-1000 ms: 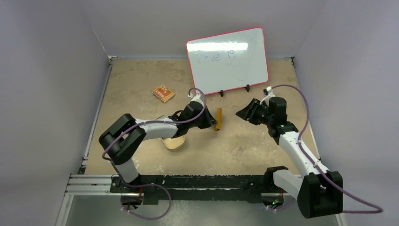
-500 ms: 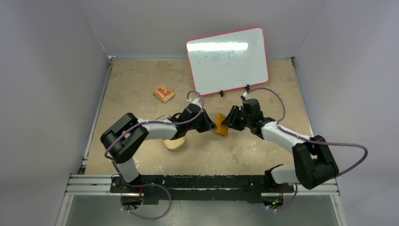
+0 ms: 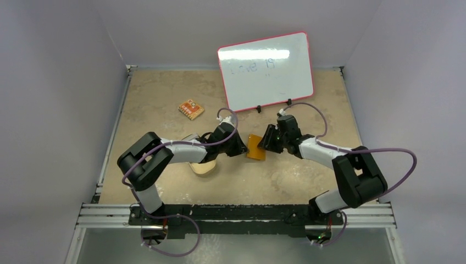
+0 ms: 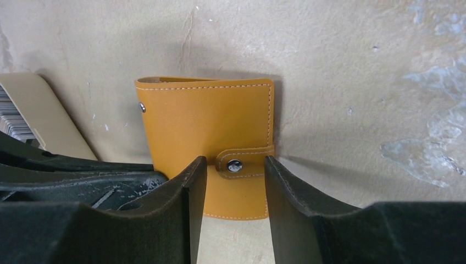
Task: Put the credit cards into the card holder
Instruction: Open the card holder at the center of the board.
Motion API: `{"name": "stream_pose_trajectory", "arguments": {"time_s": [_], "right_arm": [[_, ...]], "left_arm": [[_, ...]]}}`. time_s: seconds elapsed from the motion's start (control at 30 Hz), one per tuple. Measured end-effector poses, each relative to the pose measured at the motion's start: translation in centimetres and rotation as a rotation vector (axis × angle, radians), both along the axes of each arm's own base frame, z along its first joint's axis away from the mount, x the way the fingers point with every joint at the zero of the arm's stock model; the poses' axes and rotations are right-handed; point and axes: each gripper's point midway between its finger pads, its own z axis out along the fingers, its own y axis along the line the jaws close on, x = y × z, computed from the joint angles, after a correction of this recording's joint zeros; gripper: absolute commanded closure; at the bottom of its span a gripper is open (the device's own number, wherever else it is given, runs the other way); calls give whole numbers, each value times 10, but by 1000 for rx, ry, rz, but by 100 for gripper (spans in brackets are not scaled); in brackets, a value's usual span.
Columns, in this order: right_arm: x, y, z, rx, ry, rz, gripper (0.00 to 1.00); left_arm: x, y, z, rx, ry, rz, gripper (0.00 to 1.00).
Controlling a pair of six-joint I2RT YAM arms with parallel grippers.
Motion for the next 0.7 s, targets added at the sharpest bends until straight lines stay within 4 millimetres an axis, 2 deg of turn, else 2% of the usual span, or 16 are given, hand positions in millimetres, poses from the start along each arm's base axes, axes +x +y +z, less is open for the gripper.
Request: {"name": "stream_pose_trajectory", "arguments": {"time_s": [0.13,0.27,0.53,0.7], "right_arm": [[5,4,-1,-28,-10,9,53],[11,1,-7,-84,-7,-4,58],[20,-2,-6,-162,-17,-9,86],[20,-21,-9,-249,-13,-49,100]], "left_arm": [[0,1,-1,4,0,3,100],[0,2,-2,9,-1,9,100],[2,6,-5,25,-8,26,100],[-1,12,-11,56,-2,23,100]]}}
